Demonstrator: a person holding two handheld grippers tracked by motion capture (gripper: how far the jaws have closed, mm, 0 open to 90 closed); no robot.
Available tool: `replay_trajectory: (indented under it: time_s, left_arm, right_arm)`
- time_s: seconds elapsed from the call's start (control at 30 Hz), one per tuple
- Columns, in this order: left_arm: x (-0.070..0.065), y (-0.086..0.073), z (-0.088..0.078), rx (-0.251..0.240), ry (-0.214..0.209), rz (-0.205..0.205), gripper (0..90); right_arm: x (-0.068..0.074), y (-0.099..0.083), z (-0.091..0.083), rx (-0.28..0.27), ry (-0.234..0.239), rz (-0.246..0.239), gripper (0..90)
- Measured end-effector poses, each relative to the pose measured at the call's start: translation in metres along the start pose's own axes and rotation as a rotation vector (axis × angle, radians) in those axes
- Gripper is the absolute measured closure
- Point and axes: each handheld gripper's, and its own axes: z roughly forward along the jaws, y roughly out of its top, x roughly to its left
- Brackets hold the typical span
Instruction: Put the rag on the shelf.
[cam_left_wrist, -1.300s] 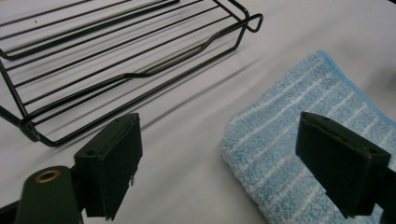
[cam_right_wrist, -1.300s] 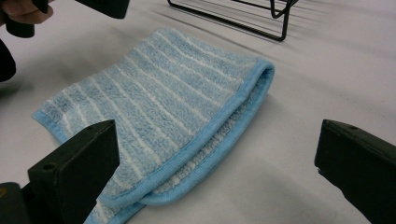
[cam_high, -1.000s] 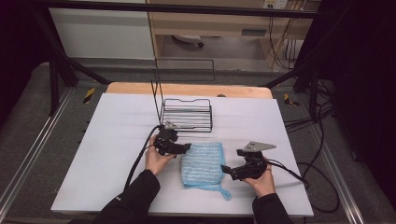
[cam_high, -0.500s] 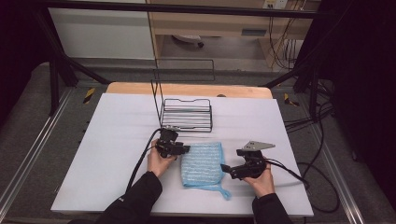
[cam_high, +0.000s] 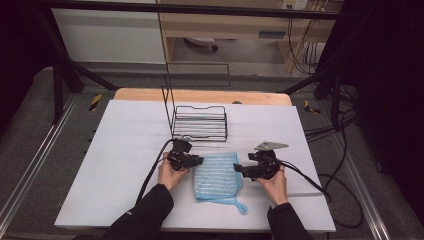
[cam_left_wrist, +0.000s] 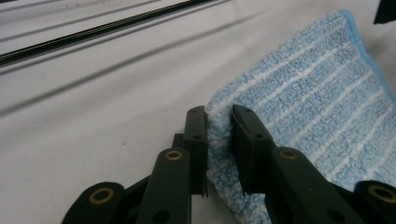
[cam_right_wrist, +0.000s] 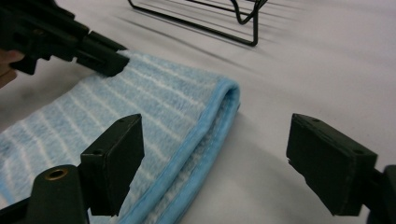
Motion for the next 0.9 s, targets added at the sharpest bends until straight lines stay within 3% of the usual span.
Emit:
replay_trajectory:
  time_s: [0.23,0.4,0.7,0.9]
  left_arm:
    - [-0.001,-0.001,0.000,-0.005,0.011,0.028,75.9]
    - [0.002,-0.004,0.001,-0.025,-0.008,0.015,76.0]
    - [0.002,-0.004,0.002,-0.026,-0.009,0.014,76.2]
    - [0.002,-0.004,0.002,-0.026,-0.008,0.012,76.4]
  right_arm:
    - [-0.008,0.009,0.022,0.021,-0.021,0.020,35.1]
    - [-0.008,0.006,0.031,0.042,-0.030,0.021,44.4]
    - [-0.005,0.007,0.039,0.072,0.017,0.056,59.4]
    - [-0.005,0.007,0.038,0.097,0.042,0.118,68.9]
